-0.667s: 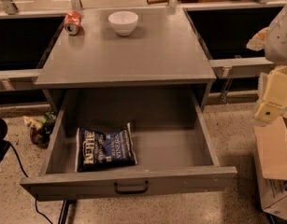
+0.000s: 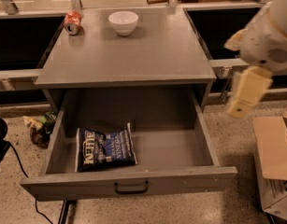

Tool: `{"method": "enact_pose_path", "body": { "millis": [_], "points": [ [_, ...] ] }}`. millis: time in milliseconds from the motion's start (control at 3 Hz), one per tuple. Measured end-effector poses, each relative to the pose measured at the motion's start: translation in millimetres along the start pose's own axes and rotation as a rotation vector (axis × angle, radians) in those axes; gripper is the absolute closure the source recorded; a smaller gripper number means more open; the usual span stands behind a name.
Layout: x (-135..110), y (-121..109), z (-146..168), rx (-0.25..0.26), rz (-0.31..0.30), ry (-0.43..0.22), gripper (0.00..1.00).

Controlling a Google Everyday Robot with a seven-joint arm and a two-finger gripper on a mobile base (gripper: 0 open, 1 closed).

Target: Pick blue chip bag from top drawer and place on counter

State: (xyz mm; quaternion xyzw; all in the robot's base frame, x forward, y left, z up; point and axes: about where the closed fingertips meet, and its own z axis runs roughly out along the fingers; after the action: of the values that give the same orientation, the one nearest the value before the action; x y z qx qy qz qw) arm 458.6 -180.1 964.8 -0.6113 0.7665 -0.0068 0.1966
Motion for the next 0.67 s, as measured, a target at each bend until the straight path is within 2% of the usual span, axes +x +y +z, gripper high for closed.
{"method": "enact_pose_path", "body": {
  "millis": [333,667],
  "points": [
    [-56,4,50,-0.056,-0.016,-0.146,0.00],
    [-113,21,102,-0.149,-0.012,-0.306,0.00]
  ]
}}
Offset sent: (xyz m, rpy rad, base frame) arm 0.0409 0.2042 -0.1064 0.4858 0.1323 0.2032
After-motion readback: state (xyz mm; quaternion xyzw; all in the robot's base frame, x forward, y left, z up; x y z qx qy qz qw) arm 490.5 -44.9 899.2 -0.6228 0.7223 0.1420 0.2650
